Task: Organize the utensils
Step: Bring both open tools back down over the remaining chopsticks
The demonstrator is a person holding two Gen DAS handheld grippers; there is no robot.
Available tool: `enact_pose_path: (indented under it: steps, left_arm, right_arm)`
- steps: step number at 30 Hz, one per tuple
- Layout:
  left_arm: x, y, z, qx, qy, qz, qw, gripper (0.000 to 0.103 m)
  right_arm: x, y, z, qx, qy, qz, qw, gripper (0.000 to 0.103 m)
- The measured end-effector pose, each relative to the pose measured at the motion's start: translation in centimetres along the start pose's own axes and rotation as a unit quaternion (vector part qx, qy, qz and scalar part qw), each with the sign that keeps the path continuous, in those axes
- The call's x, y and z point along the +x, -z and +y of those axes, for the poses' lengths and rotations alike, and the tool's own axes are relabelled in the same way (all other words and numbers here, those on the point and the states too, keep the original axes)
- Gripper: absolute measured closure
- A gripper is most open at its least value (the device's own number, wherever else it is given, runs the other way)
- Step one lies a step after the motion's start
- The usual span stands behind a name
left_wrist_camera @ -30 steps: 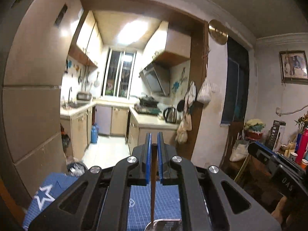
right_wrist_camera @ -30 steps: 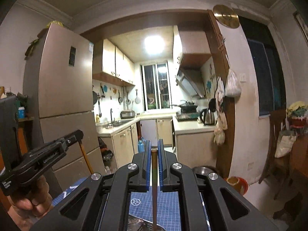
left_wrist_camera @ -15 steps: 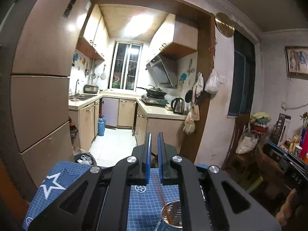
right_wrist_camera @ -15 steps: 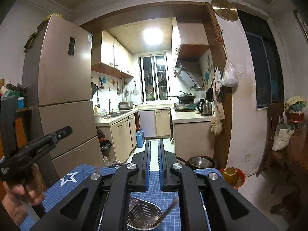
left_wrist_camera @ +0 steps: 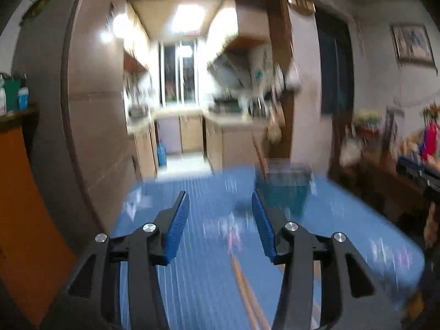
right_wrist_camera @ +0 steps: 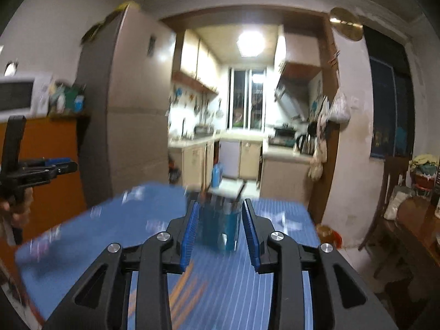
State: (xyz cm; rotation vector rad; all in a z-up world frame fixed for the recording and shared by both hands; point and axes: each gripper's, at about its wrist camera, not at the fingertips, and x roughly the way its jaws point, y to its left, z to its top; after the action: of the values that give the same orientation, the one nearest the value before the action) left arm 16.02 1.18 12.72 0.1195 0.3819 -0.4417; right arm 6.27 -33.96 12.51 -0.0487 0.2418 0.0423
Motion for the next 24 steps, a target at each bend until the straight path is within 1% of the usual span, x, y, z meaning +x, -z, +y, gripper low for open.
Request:
enact_pose_path:
  steps: [1,4,5,7,8,9,10,12,13,14,17,19,21,24]
  left_arm:
    - [-0.6,2.4,-0.4,0.002,0.009,0.027,0.9996,0.058]
    - [-1.0,6.8,-1.3,0.008,0.014,0.078,0.9968,0.058]
    - [-0.9,8.6,-1.6,0.001,0.017,0.096,0.9952,0.058]
    - [-0.4,11.1,-2.1,-0.02,0.028,0.133,0.9905,0.058]
    - [-0.3,12.2,-2.0,-0.033,0.024,0.143,0.9888,0.058]
    - [-0.1,12.5,-1.9,-0.041,0.023,0.149,0.9877,0.06]
    - [0.1,13.3,-1.8,-0.049,0.023,0.156,0.9863,0.065]
    - [0.5,14.8,-1.7,-0.064,0.022,0.169,0.9833,0.068]
    - [1.0,15.4,-1.8,-0.069,0.03,0.18,0.9808,0.071]
    - [0.9,16.1,-2.1,-0.068,0.031,0.184,0.98,0.072]
    - [1.5,17.7,-3.0,-0.051,0.024,0.196,0.9789,0.073]
    - [2.0,17.9,-3.3,-0.046,0.022,0.202,0.978,0.073]
    - [2.7,17.7,-3.8,-0.035,0.016,0.201,0.9789,0.073]
    - [3.5,17.7,-3.9,-0.032,0.017,0.204,0.9783,0.073]
  right_arm:
    - [-0.9,1.7,0.6,0.001,-0.008,0.018,1.0,0.068]
    - [-2.4,5.9,2.0,0.01,-0.019,0.065,0.998,0.068]
    - [-2.8,7.3,2.6,0.013,-0.022,0.081,0.996,0.068]
    - [-3.6,9.4,3.7,0.022,-0.033,0.106,0.994,0.069]
    - [-4.0,10.6,4.3,0.028,-0.042,0.119,0.992,0.07]
    - [-4.1,11.3,4.8,0.029,-0.047,0.126,0.99,0.071]
    - [-4.4,12.2,5.6,0.025,-0.053,0.136,0.989,0.076]
    - [-4.7,13.7,7.1,0.018,-0.063,0.153,0.986,0.081]
    - [-4.8,14.2,7.6,0.023,-0.073,0.16,0.984,0.086]
    - [-4.7,14.5,8.2,0.028,-0.081,0.166,0.982,0.087]
    - [-4.4,15.6,10.2,0.021,-0.086,0.173,0.981,0.087]
    - [-4.0,15.7,11.1,0.013,-0.091,0.175,0.98,0.087]
    - [-3.2,15.8,11.7,0.017,-0.104,0.179,0.978,0.087]
    - [-1.3,16.4,11.7,0.032,-0.113,0.203,0.972,0.087]
